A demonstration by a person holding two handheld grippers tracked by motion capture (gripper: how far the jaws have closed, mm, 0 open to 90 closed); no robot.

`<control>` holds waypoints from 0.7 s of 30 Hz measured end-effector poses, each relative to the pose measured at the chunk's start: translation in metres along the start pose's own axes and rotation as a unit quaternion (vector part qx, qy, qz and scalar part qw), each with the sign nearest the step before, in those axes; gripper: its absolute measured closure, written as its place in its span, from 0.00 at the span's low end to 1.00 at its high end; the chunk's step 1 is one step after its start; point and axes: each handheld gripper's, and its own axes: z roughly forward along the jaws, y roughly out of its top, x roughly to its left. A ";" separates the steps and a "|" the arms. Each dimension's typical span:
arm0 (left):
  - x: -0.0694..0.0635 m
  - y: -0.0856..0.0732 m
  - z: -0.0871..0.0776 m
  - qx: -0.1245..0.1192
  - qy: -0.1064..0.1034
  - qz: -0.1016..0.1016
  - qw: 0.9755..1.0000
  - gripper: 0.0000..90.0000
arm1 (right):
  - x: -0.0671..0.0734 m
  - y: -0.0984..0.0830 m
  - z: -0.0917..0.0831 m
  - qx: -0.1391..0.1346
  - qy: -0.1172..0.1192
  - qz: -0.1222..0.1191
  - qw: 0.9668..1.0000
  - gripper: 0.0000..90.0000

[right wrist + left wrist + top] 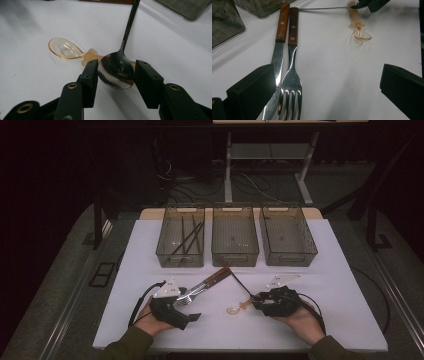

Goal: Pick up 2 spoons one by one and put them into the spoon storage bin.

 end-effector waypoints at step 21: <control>0.000 0.000 0.000 -0.001 -0.001 0.000 1.000 0.00 | -0.006 0.000 -0.010 -0.026 0.012 0.005 1.000 0.93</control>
